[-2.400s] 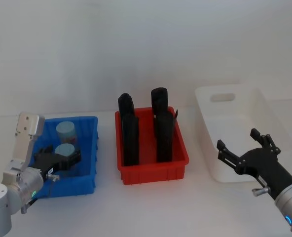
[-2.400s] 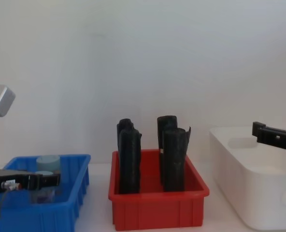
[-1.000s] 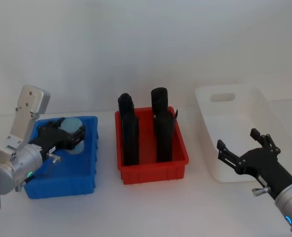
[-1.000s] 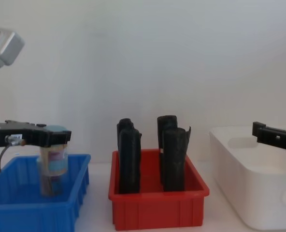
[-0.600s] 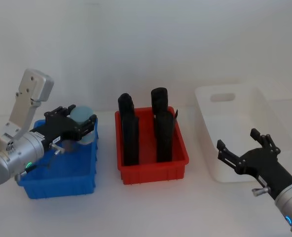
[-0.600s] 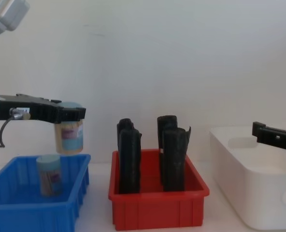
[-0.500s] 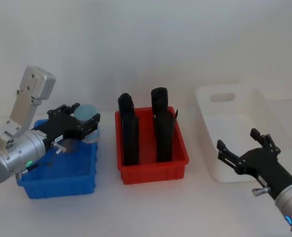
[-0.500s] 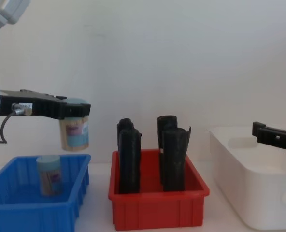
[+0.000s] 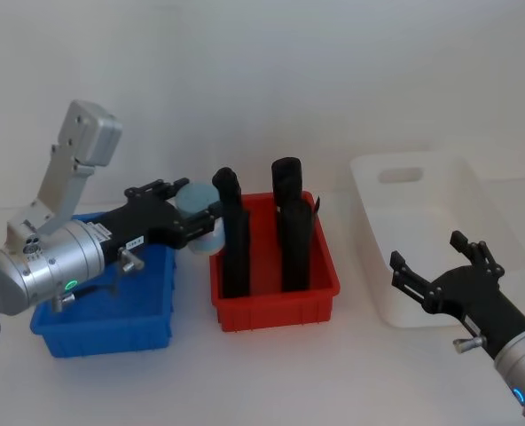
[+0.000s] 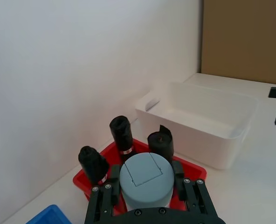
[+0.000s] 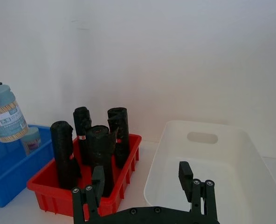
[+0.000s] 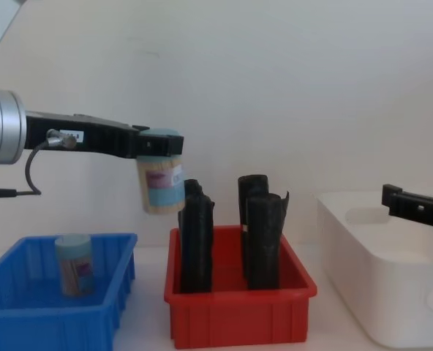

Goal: Pick the cotton swabs from the blue box and place them into the white box.

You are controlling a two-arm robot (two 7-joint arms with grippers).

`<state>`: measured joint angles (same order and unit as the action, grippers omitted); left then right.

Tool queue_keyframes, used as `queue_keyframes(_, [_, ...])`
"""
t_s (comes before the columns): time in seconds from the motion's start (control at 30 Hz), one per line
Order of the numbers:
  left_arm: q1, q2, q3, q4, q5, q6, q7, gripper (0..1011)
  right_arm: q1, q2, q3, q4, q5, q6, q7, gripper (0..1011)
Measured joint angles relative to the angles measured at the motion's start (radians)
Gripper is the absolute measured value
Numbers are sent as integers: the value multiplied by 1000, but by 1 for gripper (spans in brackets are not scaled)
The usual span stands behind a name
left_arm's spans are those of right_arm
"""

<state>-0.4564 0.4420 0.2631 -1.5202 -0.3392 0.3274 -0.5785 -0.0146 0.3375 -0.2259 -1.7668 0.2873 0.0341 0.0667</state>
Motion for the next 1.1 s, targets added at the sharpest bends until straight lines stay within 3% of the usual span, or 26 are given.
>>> queue_keyframes(0.5, [-46,-32,33,22,-7,24,-129,670,0,0,0,0,0,0,0,1002])
queue_keyframes(0.8, [-58,-41,42,29,-7,30,-160,670,0,0,0,0,-1,0,7,1002])
queue_keyframes(1.1, [-63,-44,46,32,-7,33,-173,670,10,2,-5,-3,-17,4,68,1002])
